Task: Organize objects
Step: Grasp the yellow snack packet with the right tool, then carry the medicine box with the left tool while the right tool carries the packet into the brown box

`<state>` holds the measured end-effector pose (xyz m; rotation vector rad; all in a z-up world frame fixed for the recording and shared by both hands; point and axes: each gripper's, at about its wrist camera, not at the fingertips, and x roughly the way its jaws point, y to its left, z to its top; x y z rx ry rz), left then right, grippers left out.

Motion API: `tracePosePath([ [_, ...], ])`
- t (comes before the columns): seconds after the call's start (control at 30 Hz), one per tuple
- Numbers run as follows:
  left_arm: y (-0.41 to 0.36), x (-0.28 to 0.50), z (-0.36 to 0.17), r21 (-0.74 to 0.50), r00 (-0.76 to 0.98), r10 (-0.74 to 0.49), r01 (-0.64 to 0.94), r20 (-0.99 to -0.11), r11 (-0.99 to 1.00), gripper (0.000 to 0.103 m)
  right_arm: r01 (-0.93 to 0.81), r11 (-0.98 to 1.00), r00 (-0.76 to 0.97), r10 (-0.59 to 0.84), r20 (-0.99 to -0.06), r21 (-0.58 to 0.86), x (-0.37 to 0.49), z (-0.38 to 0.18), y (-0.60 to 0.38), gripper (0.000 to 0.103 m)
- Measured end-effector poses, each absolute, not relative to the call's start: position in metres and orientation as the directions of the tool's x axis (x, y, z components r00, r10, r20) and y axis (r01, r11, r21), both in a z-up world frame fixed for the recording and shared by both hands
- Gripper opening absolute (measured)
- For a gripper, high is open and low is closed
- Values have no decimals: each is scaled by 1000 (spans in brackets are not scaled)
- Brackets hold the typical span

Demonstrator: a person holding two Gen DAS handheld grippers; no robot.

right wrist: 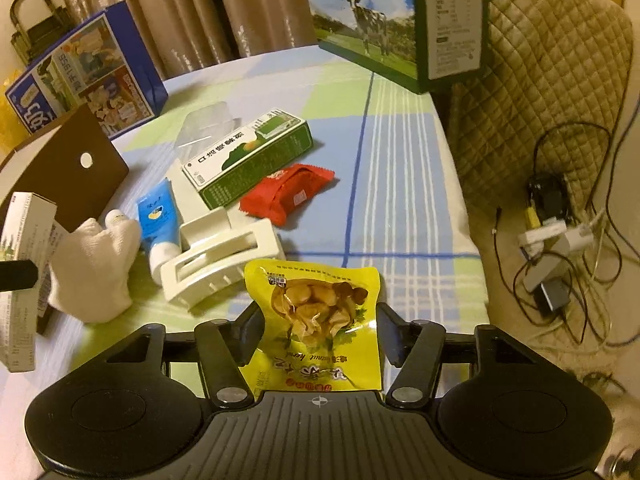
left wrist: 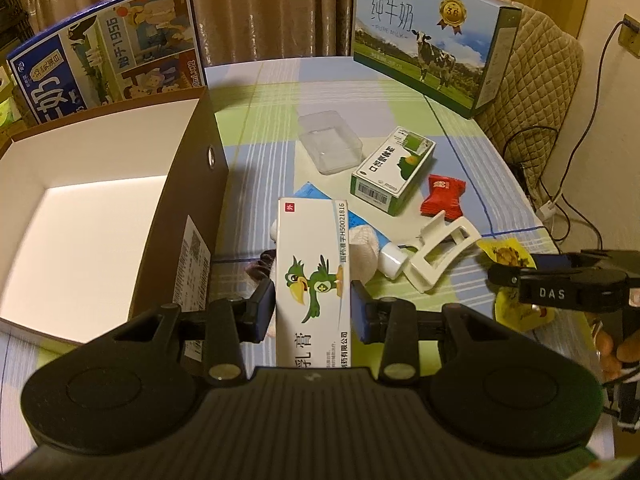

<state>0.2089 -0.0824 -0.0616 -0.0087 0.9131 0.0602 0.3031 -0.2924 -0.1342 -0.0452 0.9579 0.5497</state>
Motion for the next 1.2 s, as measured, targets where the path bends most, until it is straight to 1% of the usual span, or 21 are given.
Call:
tracePosePath([
  [0.27, -81, 191, -51, -7, 624, 19, -39, -781, 999, 35, -474, 841, 438, 482, -759, 261, 269, -108, -298, 54],
  [0.57, -53, 163, -24, -37, 660, -21, -10, -751, 999, 35, -519, 780, 424, 589, -688, 348, 222, -64, -262, 54],
  [0.77, -6, 153, -1, -47, 690, -37, 4, -723, 999, 35, -552, 733, 422, 657, -625, 398, 195, -30, -211, 54],
  [1.0, 73, 149, 15, -35, 714, -5, -28, -700, 999, 35, -594, 674, 406, 723, -559, 440, 176, -2, -127, 54],
  [1.1, 109, 150, 17, -23, 717, 19, -48, -696, 999, 35, -612, 649, 388, 744, -545, 451, 173, 4, -85, 54],
  [1.2, 141, 153, 16, -12, 712, 44, -74, -701, 997, 35, -627, 644, 378, 743, -552, 438, 172, 7, -46, 54],
])
